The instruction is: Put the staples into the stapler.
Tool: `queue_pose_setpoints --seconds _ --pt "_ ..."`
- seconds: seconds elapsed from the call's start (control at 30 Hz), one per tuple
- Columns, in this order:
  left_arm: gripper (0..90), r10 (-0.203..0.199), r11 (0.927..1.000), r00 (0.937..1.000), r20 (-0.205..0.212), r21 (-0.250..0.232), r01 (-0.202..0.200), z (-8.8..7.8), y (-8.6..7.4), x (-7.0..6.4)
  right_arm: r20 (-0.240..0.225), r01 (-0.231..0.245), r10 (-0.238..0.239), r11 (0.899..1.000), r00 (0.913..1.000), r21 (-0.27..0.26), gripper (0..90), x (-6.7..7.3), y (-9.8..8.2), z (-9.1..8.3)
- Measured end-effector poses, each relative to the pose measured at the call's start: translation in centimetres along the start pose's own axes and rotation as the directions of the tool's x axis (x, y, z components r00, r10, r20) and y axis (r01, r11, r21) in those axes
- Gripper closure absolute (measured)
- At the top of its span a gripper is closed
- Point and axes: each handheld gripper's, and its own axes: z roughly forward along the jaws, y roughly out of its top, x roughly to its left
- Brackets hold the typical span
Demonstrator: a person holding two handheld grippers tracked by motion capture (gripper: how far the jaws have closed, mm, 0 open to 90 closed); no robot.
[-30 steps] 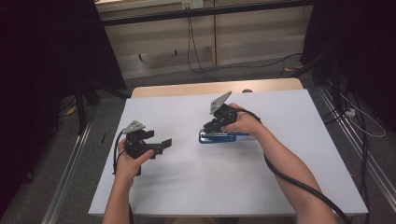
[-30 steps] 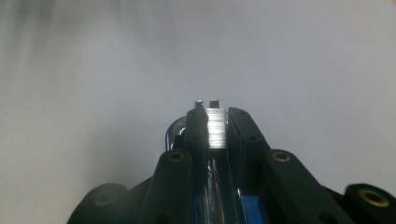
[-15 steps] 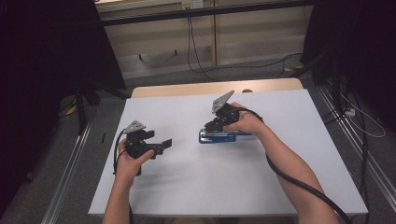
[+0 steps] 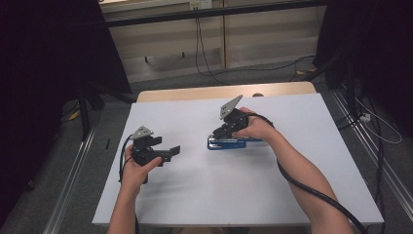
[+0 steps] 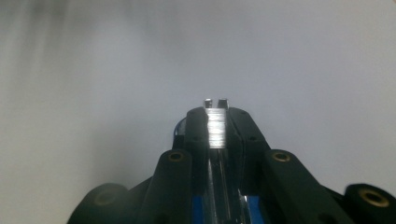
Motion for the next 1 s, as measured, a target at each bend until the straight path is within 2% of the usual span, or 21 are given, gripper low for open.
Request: queue_pose_setpoints --seconds 0.1,0.47,0.67,1.0 --pt "7.4 -0.005 1.0 1.0 -0.001 -0.004 0.005 -0.01 -0.02 0.02 -0.004 0.01 -0.01 1.0 0.9999 0.002 79.6 0.04 0.1 0.2" --pt "7.5 0.0 1.0 1.0 0.0 0.001 0.0 0.11 -0.01 -0.08 0.01 -0.009 0.009 1.0 0.9999 -0.016 79.6 -0.06 -0.07 -0.53" --pt "7.4 0.0 1.0 1.0 -0.001 0.005 0.0 0.15 -0.03 -0.13 0.003 0.002 -0.002 1.0 1.0 -0.007 79.6 0.03 0.01 -0.17" --pt "7.4 0.007 0.9999 1.0 0.001 0.01 -0.007 0.26 -0.04 -0.16 0.001 -0.008 0.008 1.0 1.0 -0.019 79.6 -0.13 0.19 -0.41"
